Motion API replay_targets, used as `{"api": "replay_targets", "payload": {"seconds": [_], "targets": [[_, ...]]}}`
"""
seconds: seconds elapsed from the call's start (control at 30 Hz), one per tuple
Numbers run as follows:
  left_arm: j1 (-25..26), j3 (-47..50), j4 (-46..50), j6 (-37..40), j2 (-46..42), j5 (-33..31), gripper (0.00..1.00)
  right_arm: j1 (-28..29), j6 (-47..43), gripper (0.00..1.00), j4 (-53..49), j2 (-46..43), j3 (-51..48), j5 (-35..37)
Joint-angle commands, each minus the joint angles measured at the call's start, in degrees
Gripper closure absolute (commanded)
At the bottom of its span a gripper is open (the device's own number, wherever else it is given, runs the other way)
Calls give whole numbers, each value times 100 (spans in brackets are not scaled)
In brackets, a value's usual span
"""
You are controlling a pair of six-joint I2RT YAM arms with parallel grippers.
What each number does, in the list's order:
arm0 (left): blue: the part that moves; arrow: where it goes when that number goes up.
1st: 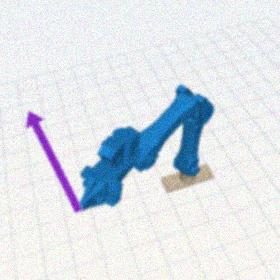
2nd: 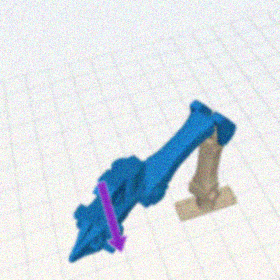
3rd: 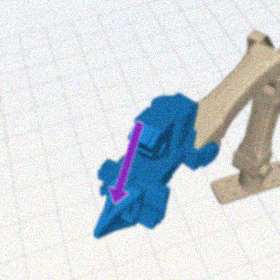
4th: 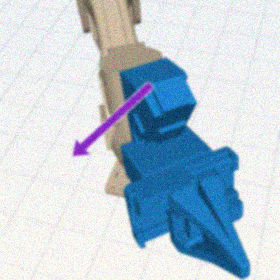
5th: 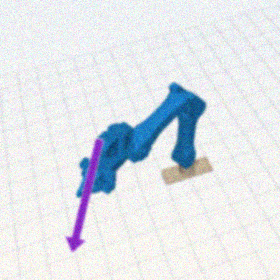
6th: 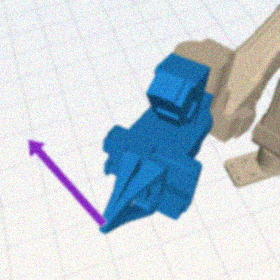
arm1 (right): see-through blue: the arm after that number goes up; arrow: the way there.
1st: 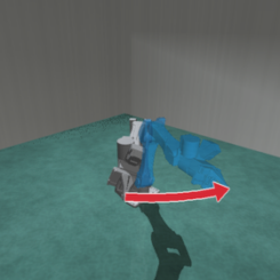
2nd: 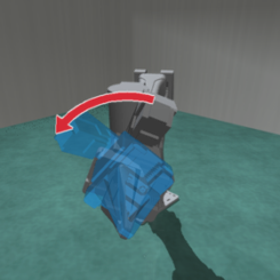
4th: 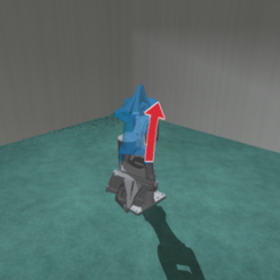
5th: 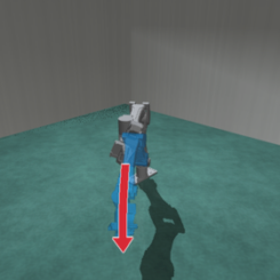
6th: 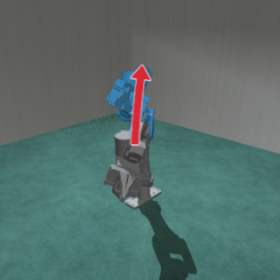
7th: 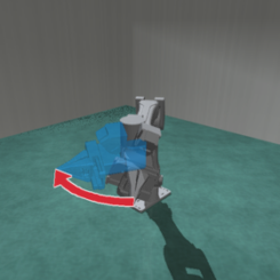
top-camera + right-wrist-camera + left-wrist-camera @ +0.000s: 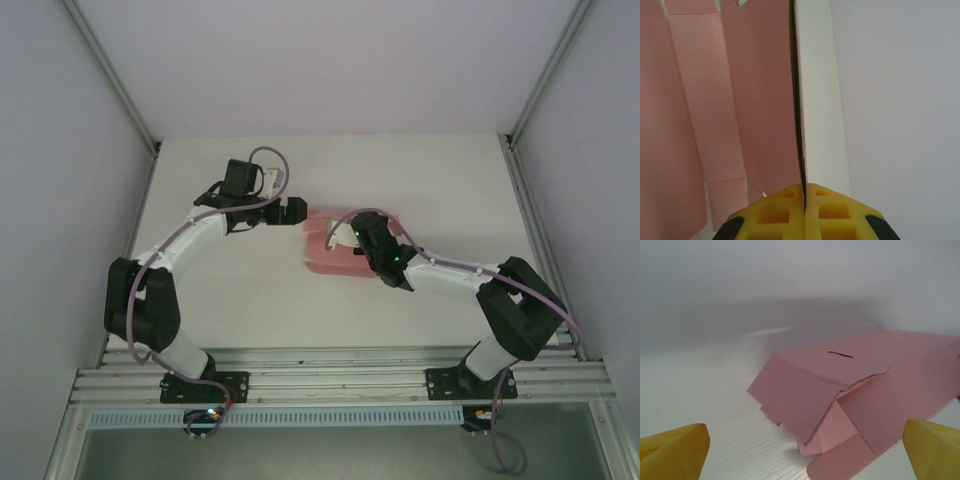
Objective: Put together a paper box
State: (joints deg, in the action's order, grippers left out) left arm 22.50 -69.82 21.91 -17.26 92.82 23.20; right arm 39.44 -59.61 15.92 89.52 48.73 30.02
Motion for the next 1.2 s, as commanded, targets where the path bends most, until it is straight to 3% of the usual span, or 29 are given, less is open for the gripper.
{"api": "replay_targets", "payload": {"seconds": [0.0,0.23,0.57,0.7,0.83,0.97,1.17], "targets": [[51,-319,98,199,79,202,0,-73,282,100,-417,-196,244,-196],[341,-286,68,453,105,212,0,-116,602,100,-719,-200,477,-358],[781,-502,-359,307,136,-832,0,-134,986,100,-1101,-524,552,-1029],[969,-575,-598,-192,133,-1505,0,-136,1309,100,-1359,-546,588,-1344],[1022,-85,-1524,-840,-94,-1436,0,-258,1953,100,-1606,-735,699,-1976],[1022,349,-2271,-1112,-398,-1192,0,-335,2220,100,-1506,-873,630,-2041],[993,402,-1555,-650,-968,-1659,0,-526,2352,100,-1700,-1127,589,-2026]]}}
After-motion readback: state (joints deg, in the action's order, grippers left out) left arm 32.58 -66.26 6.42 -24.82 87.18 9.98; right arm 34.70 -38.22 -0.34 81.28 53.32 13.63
